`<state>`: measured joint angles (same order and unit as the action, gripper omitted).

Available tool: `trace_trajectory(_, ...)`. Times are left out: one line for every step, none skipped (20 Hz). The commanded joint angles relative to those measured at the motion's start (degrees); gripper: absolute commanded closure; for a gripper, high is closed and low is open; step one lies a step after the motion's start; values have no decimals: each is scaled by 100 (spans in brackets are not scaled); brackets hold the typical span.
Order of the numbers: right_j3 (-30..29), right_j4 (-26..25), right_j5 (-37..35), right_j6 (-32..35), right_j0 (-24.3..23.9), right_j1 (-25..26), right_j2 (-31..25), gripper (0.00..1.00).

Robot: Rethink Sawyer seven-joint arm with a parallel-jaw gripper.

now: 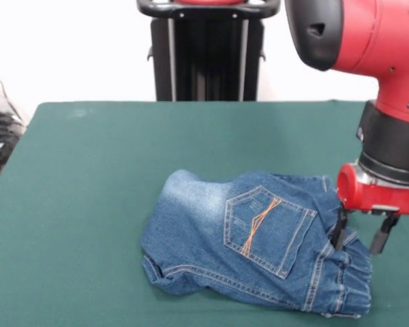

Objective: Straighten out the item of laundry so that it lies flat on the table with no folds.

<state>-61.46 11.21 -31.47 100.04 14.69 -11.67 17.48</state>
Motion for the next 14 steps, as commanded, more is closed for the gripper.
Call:
trace_trajectory(-551,101,6,1199,-40,-52,-377,0)
trace_trajectory(-539,90,7,1199,-29,-51,-369,0)
trace_trajectory(-558,98,-12,1210,-34,-66,-372,0)
trace_trajectory(-560,95,-2,1221,-25,-65,-368,0)
trace_trajectory(-565,96,2,1222,-29,-64,-375,0)
trace_trajectory(-563,94,12,1229,-22,-60,-373,0)
trace_trajectory(-585,98,19,1228,-32,-76,-386,0)
trace_trajectory(-589,98,23,1234,-29,-78,-389,0)
trace_trajectory(-603,95,28,1224,-41,-90,-396,0)
trace_trajectory(-613,96,28,1225,-41,-96,-402,0)
trace_trajectory(-630,91,47,1220,-49,-102,-408,0)
trace_trajectory(-645,94,54,1218,-54,-106,-422,0)
trace_trajectory(-651,90,65,1207,-62,-108,-430,0)
trace_trajectory(-656,91,68,1207,-63,-108,-434,0)
